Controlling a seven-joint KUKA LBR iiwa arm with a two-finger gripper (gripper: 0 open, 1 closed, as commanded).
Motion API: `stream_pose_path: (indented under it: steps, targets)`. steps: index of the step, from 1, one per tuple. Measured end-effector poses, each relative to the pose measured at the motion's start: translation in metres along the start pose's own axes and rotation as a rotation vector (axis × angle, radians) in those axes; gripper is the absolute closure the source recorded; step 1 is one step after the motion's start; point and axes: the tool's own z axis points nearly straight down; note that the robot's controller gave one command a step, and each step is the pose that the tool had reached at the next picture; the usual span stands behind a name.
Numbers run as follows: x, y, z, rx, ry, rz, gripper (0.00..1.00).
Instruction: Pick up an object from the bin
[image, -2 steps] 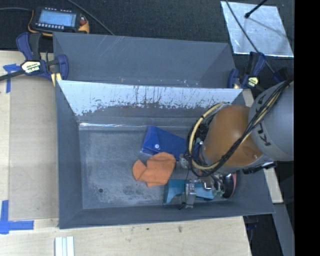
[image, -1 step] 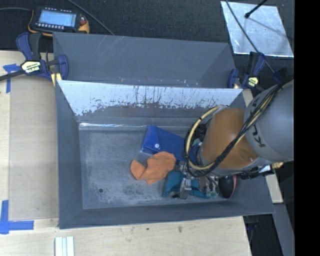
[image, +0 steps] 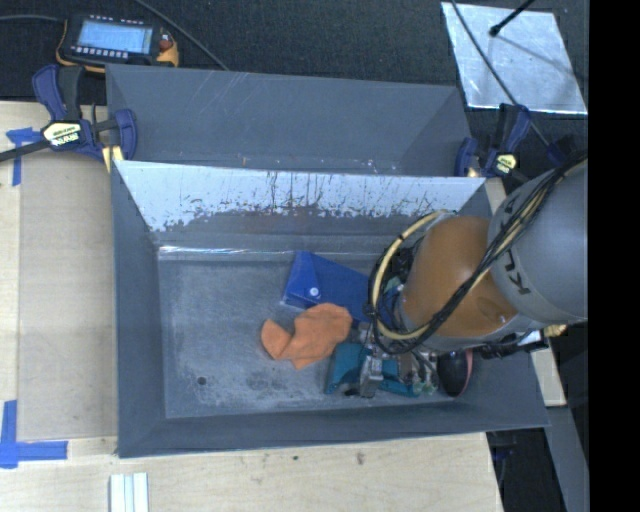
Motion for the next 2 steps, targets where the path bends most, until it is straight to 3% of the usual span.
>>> stream_pose_path:
  steps: [2]
  targets:
    - [0.0011,0.0,-0.0037,0.0,0.002,-0.001,1.0]
